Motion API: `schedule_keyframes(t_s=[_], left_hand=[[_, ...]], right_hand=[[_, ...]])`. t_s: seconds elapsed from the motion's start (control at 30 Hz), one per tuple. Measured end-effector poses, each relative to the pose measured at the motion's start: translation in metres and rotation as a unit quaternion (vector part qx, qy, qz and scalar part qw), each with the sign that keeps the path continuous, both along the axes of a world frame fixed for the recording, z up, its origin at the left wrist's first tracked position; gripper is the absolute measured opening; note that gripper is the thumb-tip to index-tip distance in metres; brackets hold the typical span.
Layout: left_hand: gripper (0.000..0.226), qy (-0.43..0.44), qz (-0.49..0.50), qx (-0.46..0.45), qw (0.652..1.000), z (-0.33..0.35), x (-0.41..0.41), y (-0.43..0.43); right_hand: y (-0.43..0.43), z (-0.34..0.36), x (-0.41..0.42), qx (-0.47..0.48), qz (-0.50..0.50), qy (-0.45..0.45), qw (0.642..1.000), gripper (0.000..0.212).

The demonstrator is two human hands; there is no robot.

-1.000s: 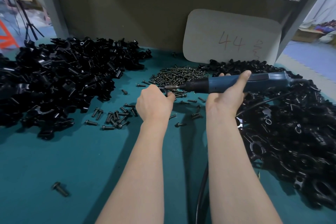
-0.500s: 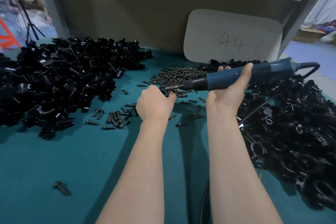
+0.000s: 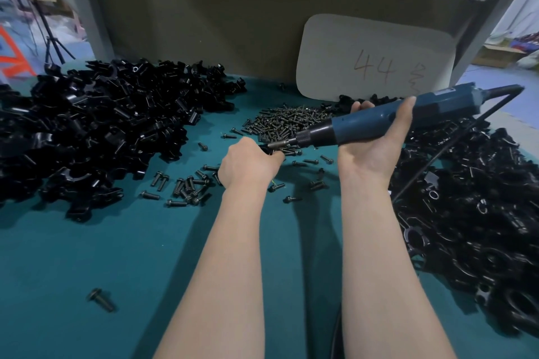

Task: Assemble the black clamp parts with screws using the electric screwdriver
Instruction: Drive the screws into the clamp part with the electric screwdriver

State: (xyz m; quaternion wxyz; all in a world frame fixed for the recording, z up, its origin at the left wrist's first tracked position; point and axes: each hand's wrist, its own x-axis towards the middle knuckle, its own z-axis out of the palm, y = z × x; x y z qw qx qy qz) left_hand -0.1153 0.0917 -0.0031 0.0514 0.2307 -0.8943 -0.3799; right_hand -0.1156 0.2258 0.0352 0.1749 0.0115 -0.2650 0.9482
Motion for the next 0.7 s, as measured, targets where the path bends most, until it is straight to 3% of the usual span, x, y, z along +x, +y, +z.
schedule_keyframes(t_s=[0.27,0.47,0.6,0.7], left_hand=[[0.041,-0.005,-0.016,0.013,1.0,0.001,0.001,-0.001],[0.04,-0.013,-0.025,0.054,0.998,0.002,0.002,-0.006],[0.025,0.033,0.015,0.22,0.975,0.004,0.003,-0.011],[0.018,0.108,0.055,0.457,0.881,0.005,0.003,-0.008]], right_hand=[[0.0,0.012,0.003,0.069,0.003,0.043,0.997,0.059],[0.007,0.015,0.004,0.058,-0.01,0.053,0.997,0.06],[0.011,0.016,0.001,0.034,-0.036,0.058,0.997,0.056],[0.01,0.016,0.0,0.003,-0.052,0.031,0.998,0.052]])
